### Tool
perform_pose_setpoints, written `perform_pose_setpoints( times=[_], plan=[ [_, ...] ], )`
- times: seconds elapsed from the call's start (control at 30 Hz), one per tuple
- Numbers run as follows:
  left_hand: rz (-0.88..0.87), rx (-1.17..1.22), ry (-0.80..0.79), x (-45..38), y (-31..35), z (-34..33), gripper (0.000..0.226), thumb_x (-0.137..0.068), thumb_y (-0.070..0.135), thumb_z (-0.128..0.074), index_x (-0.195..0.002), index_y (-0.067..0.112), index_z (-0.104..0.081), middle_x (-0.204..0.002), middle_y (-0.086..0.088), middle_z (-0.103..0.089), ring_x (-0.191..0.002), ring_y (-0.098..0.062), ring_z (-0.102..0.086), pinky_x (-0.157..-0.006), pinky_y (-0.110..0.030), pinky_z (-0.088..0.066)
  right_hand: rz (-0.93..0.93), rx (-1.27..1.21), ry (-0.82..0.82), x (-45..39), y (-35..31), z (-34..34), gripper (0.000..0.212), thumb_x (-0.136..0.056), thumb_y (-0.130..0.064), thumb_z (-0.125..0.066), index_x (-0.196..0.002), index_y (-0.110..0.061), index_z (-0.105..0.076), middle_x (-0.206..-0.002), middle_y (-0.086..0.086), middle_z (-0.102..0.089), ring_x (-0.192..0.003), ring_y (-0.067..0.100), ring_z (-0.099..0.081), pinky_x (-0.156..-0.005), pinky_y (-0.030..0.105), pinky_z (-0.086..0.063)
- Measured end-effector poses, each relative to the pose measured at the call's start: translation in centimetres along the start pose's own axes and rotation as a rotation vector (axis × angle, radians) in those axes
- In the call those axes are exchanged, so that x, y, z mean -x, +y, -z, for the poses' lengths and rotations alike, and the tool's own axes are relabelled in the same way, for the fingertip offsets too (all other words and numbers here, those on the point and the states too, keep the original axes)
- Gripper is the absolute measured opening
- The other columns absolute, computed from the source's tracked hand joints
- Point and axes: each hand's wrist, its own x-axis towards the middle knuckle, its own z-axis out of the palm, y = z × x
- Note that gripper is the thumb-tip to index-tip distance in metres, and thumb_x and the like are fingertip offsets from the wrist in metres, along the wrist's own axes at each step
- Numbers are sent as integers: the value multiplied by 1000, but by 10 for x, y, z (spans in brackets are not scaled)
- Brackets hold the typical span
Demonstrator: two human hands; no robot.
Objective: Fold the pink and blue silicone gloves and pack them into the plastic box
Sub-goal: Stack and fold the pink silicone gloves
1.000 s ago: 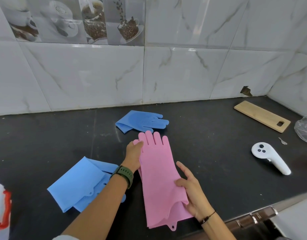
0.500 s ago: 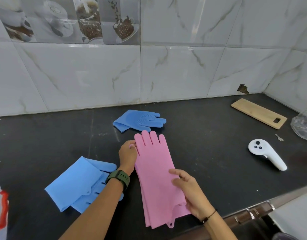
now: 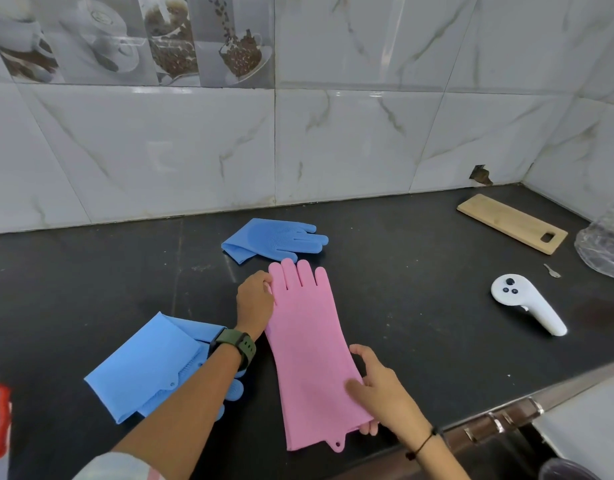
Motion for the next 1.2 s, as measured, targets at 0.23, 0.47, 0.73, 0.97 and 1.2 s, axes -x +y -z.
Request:
perform_pose_setpoints(
  times=[0.23,0.47,0.73,0.97,1.2],
  plan=[
    [-75,-142,-72,1,-11,0,24,-91,-4,-36,-95,2,-59,-103,-15,-57,-95,-26,-53,-81,-29,-42,-1,95,74,2,-5,-5,61,-92,-4,-27,-145,-32,-18,-88,14,-69,-38,11,-58,-42,22,-53],
    [-232,-381,-117,5,-11,2,25,-93,-1,-36,-109,1,-56,-110,-16,-53,-99,-25,-46,-80,-25,-37,-45,545,77,-2,-14,-12,63,-89,-14,-29,-147,-36,-13,-78,0,-56,-56,18,-61,-54,26,-53],
    [-465,-776,-109,9,0,6,37,-91,6,-34,-126,10,-46,-137,-11,-46,-129,-25,-39,-116,-38,-21,7,972,160,-1,-8,3,57,-93,-16,-37,-142,-41,-22,-72,-1,-45,-61,12,-46,-51,22,-37],
    [-451,-649,-326,62,8,-12,47,-99,25,-29,-144,10,-26,-158,-11,-14,-147,-25,-7,-119,-43,-5,82,953,310,-10,-14,-13,30,-91,-12,-44,-121,-14,-47,-117,7,-53,-106,24,-50,-85,35,-44],
    [-396,-714,-406,100,-6,-16,56,-100,34,-22,-150,12,-6,-160,-10,2,-148,-24,5,-118,-41,5,97,793,337,-15,2,-23,35,-93,-11,-40,-128,-14,-39,-112,5,-54,-89,21,-57,-63,27,-44]
  ],
)
